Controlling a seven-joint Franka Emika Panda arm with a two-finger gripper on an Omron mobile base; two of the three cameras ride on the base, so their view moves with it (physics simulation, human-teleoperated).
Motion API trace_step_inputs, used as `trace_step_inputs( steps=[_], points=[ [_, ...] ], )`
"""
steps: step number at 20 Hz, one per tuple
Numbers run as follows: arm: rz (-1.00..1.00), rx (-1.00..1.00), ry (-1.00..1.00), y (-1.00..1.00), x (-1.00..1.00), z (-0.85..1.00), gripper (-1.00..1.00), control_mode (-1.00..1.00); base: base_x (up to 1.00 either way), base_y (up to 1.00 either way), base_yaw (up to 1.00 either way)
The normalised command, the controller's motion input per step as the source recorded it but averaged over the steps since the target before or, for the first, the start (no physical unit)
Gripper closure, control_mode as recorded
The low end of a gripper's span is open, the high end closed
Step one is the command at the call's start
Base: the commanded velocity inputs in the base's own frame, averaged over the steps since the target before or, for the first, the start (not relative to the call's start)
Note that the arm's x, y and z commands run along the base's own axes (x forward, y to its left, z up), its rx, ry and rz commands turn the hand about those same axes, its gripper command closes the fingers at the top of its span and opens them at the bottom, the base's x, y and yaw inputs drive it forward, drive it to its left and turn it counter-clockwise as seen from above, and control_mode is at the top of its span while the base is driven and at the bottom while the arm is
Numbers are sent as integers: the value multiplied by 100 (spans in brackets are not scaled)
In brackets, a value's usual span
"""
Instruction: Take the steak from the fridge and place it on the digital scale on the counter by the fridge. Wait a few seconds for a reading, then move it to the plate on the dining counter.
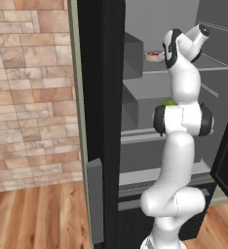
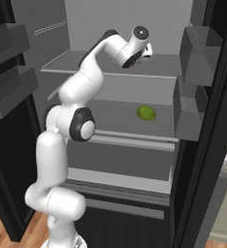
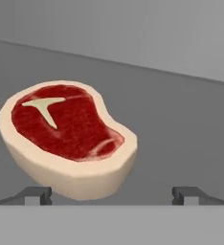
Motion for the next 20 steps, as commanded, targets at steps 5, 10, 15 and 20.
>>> trace_step_inputs(
  steps=[5,10,15,20],
  points=[
    [11,0,0,7,0,0,-100,-100,0,0,0],
    [12,0,0,6,3,0,-100,-100,0,0,0],
    [10,0,0,5,25,0,-100,-100,0,0,0],
    [9,0,0,9,28,0,-100,-100,0,0,0]
  ],
)
